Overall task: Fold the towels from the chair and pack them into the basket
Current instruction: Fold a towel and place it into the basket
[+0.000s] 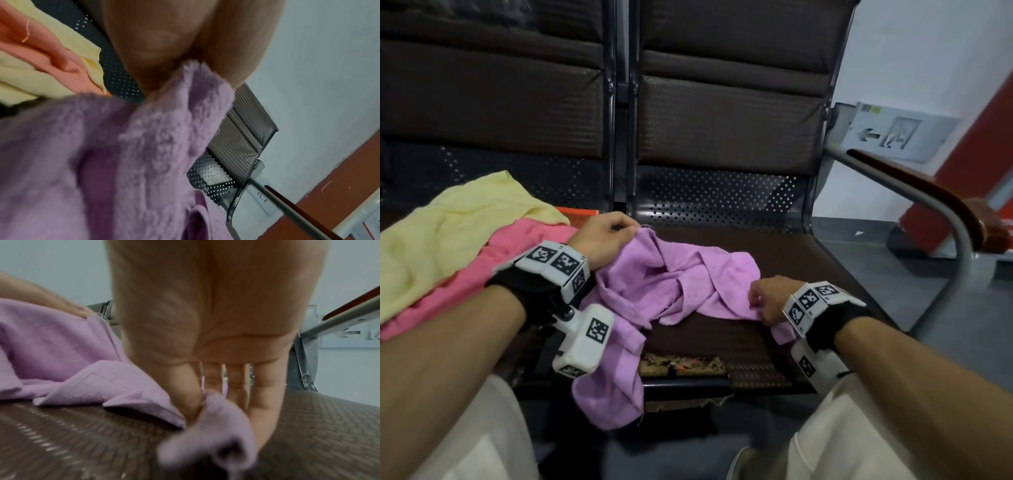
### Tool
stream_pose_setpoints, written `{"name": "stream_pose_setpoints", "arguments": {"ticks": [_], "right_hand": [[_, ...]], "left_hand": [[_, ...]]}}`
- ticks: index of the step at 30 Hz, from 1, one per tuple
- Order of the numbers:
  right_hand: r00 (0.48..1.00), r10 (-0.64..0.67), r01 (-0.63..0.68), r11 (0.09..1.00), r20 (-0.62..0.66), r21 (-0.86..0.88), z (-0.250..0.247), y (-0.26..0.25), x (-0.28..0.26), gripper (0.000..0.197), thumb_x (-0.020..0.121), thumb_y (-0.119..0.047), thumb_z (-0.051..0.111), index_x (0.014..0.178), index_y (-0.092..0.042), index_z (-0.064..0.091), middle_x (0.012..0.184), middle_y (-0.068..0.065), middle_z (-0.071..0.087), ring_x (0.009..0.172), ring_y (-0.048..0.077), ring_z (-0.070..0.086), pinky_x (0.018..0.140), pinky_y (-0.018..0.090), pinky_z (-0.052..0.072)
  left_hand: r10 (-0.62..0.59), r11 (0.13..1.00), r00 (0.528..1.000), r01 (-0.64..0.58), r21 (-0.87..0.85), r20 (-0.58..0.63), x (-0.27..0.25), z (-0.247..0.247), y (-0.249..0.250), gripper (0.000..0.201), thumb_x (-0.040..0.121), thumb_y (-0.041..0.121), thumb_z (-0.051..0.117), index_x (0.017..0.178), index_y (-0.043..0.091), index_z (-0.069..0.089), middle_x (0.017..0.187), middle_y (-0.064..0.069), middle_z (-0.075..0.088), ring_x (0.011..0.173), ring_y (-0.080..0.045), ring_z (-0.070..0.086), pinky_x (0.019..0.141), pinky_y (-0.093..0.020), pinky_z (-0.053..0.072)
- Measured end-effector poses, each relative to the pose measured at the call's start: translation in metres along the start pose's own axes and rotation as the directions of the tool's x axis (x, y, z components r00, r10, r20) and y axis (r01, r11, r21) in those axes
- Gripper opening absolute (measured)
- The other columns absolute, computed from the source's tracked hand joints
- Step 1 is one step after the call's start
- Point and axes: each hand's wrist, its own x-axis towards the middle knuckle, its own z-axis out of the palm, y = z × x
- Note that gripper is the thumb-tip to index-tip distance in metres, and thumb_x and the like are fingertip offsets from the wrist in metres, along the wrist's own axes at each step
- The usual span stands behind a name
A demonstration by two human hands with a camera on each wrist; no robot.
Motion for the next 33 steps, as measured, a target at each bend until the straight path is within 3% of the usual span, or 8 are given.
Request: {"name": "stream_pose_setpoints", "arguments": {"ticks": [7,13,16,21,23,27,31,33], "right_hand": [[0.938,-0.023,0.149,0.928,-0.347,0.341,-0.026,-0.017,-0.009,0.026,0.084,-0.019,0.057,0.109,-0.021,0.065,0.108,0.005,0.068,0.086,0.017,0.060,0.073,0.020,0.041],[0.848,0.011,0.417,0.602,-0.530,0.680,-0.057,-0.079,-0.008,0.040,0.092,-0.009,0.042,0.128,-0.026,0.049,0.114,0.003,0.063,0.106,0.020,0.058,0.092,0.032,0.045],[0.852,-0.061,0.463,0.554,-0.520,0.692,-0.064,-0.106,-0.006,0.049,0.089,-0.005,0.040,0.133,-0.022,0.050,0.130,0.002,0.056,0.119,0.015,0.050,0.102,0.026,0.036],[0.844,-0.255,0.534,0.481,-0.472,0.695,-0.060,-0.129,0.005,0.020,0.091,-0.005,0.053,0.077,-0.009,0.066,0.069,0.006,0.062,0.057,0.002,0.054,0.058,0.018,0.043],[0.840,-0.141,0.535,0.374,-0.523,0.758,-0.062,-0.130,0.012,0.029,0.094,-0.007,0.051,0.067,-0.012,0.058,0.059,-0.002,0.051,0.043,-0.003,0.043,0.047,0.010,0.033],[0.796,0.178,0.560,0.148,-0.579,0.815,-0.076,-0.123,0.028,0.029,0.098,-0.013,0.048,0.077,0.001,0.063,0.064,-0.003,0.054,0.061,0.003,0.046,0.058,0.016,0.041],[0.798,0.417,0.534,-0.157,-0.434,0.831,-0.086,-0.108,0.042,0.033,0.097,-0.014,0.048,0.067,-0.011,0.060,0.079,0.010,0.061,0.079,0.021,0.055,0.078,0.037,0.050],[0.792,0.483,0.511,-0.190,-0.374,0.838,-0.086,-0.103,0.046,0.029,0.094,-0.013,0.052,0.067,-0.013,0.062,0.077,0.008,0.062,0.080,0.023,0.057,0.080,0.039,0.050]], "left_hand": [[-0.058,0.967,0.998,0.046,-0.249,-0.039,-0.005,0.004,0.018,0.013,0.089,0.006,0.058,0.097,0.014,0.065,0.089,-0.002,0.064,0.082,-0.014,0.059,0.075,-0.021,0.050],[-0.054,0.937,0.998,0.066,-0.343,0.044,-0.011,0.007,0.036,0.029,0.078,-0.012,0.050,0.089,0.012,0.063,0.075,-0.003,0.058,0.067,-0.011,0.052,0.058,-0.015,0.045],[-0.022,0.882,0.994,0.071,-0.466,0.109,-0.015,-0.002,0.039,0.029,0.078,-0.014,0.050,0.085,0.012,0.061,0.073,-0.005,0.061,0.067,-0.015,0.056,0.061,-0.020,0.047],[0.031,0.866,0.991,0.040,-0.498,0.132,-0.019,-0.020,0.031,0.028,0.080,-0.006,0.062,0.102,0.012,0.061,0.075,-0.003,0.066,0.069,-0.014,0.061,0.068,-0.023,0.050],[0.019,0.891,0.991,0.043,-0.453,0.132,-0.018,-0.026,0.025,0.042,0.077,-0.005,0.068,0.114,0.010,0.057,0.070,-0.001,0.066,0.071,-0.015,0.063,0.068,-0.022,0.054],[-0.033,0.945,0.986,0.084,-0.317,0.161,-0.017,-0.030,0.012,0.043,0.080,0.001,0.068,0.121,0.001,0.054,0.089,-0.021,0.063,0.085,-0.026,0.057,0.083,-0.036,0.049],[-0.029,0.998,0.952,0.044,-0.042,0.303,-0.020,-0.030,0.006,0.008,0.086,0.013,0.066,0.089,0.006,0.065,0.081,-0.007,0.066,0.074,-0.014,0.057,0.065,-0.019,0.047],[-0.054,0.998,0.957,0.040,0.053,0.284,-0.018,-0.032,0.001,0.020,0.086,0.022,0.066,0.080,0.003,0.064,0.073,-0.006,0.060,0.069,-0.014,0.052,0.060,-0.020,0.040]]}}
